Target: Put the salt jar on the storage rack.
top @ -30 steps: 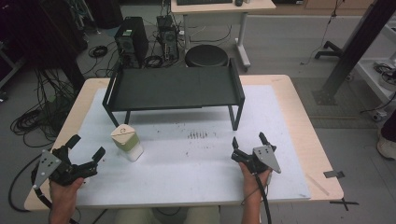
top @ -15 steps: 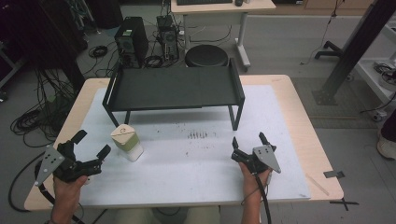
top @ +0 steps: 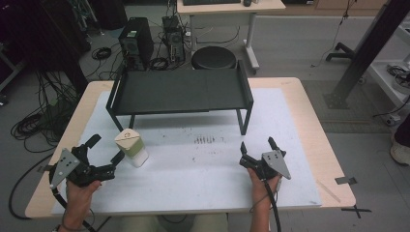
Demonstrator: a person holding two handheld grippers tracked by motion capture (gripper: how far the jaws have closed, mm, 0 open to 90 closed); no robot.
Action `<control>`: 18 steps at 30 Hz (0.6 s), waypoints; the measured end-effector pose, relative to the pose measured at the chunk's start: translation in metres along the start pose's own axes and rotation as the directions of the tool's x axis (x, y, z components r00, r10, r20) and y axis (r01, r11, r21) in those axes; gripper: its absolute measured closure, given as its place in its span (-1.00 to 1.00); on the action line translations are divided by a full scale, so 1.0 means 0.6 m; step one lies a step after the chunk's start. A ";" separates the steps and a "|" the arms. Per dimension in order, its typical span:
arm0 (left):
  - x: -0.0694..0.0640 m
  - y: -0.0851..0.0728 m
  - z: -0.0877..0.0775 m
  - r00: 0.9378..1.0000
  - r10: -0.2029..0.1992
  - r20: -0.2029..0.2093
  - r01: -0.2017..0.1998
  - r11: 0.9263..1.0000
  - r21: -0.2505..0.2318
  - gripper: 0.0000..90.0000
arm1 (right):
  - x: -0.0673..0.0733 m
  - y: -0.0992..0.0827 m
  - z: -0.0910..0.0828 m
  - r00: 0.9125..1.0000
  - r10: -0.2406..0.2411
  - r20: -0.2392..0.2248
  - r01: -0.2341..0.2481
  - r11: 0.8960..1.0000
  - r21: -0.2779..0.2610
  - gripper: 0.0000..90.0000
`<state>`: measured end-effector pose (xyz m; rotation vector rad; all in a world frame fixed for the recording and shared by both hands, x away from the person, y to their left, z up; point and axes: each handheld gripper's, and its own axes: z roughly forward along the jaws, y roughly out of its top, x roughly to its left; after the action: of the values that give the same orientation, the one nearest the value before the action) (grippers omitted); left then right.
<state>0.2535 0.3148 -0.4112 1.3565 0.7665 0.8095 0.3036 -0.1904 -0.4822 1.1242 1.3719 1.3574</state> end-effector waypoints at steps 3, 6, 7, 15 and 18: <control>0.001 -0.009 0.009 1.000 -0.003 0.003 0.003 1.000 0.016 -1.00 | 0.000 0.000 0.000 1.000 0.000 0.000 0.000 1.000 0.000 -0.93; 0.002 -0.013 0.014 1.000 -0.006 0.009 0.005 1.000 0.020 -1.00 | 0.000 0.000 0.000 1.000 0.000 0.000 0.000 1.000 0.000 -0.93; 0.003 -0.016 0.020 1.000 -0.004 0.016 0.004 1.000 0.027 -1.00 | 0.000 0.000 0.000 1.000 0.000 0.000 0.000 1.000 0.000 -0.93; 0.005 -0.025 0.034 1.000 -0.005 0.027 0.004 0.999 0.036 -1.00 | 0.000 0.000 0.000 1.000 0.000 0.000 0.000 1.000 0.001 -0.93; 0.004 -0.031 0.038 0.999 -0.005 0.032 0.004 0.999 0.039 -1.00 | 0.000 0.000 0.000 1.000 0.001 0.000 -0.001 1.000 0.001 -0.93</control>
<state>0.2754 0.3042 -0.4282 1.3984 0.7634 0.7713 0.3035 -0.1902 -0.4822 1.1261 1.3726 1.3571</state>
